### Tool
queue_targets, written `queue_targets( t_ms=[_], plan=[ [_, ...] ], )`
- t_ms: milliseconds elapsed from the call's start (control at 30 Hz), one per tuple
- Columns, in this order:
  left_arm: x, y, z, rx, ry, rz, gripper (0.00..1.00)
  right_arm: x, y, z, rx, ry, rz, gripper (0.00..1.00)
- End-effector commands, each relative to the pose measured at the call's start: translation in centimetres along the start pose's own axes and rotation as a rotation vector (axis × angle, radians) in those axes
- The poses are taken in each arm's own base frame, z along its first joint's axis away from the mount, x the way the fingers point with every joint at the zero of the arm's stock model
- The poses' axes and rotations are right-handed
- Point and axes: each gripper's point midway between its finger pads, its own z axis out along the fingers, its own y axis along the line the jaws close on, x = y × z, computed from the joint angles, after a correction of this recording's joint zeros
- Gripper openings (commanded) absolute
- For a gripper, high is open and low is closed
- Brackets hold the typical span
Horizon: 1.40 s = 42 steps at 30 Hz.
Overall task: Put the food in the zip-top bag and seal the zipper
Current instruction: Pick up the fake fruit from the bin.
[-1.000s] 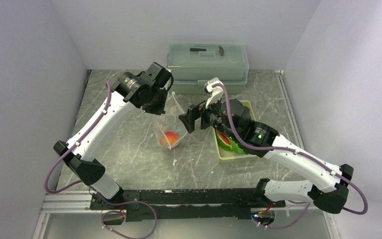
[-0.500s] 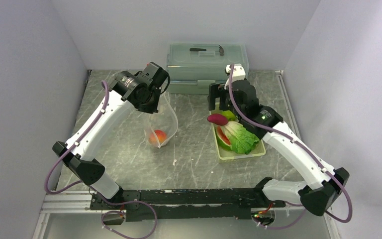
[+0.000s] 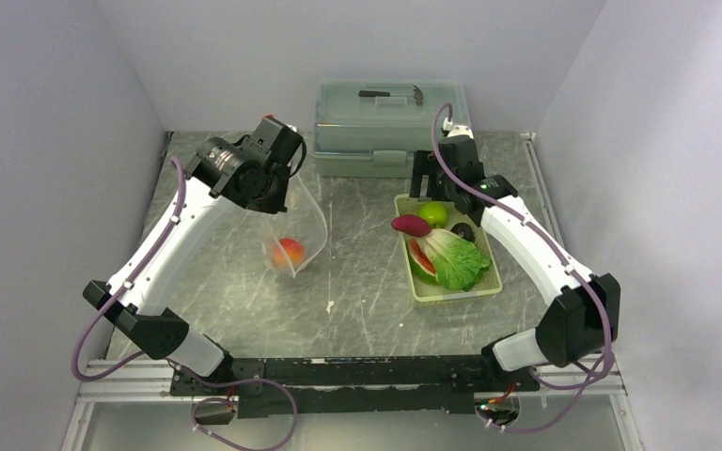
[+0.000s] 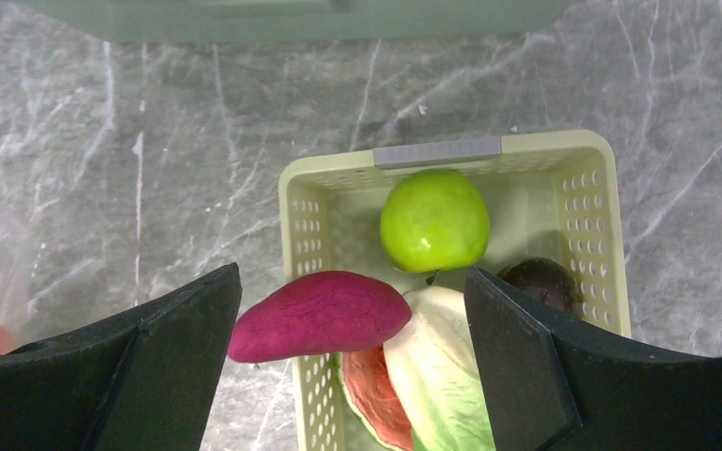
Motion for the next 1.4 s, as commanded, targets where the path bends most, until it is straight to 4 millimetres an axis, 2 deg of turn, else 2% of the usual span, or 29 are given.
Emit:
queue_targets(
  t_ms=[0, 233, 467, 1000, 1167, 1367],
  plan=[
    [-0.2, 0.5, -0.8, 0.016, -0.035, -0.011, 0.0, -0.5, -0.5, 1.6, 0.0, 0.007, 0.073, 0.93],
    [0.0, 0.5, -0.8, 0.026, -0.032, -0.013, 0.0, 1.4, -2.4, 5.1, 0.06, 0.096, 0.109, 0.95],
    [0.1, 0.3, -0.6, 0.031, -0.025, -0.016, 0.0, 4.0, -4.2, 7.2, 0.104, 0.177, 0.124, 0.96],
    [0.1, 0.0, -0.5, 0.046, -0.02, -0.02, 0.0, 7.8, -4.9, 10.4, 0.134, 0.294, 0.106, 0.94],
    [0.0, 0.0, -0.6, 0.049, -0.022, -0.02, 0.0, 8.0, -5.1, 10.4, 0.139, 0.291, 0.099, 0.83],
    [-0.1, -0.2, -0.4, 0.052, -0.021, -0.019, 0.0, 6.3, -5.2, 9.2, 0.145, 0.245, 0.101, 0.59]
  ],
)
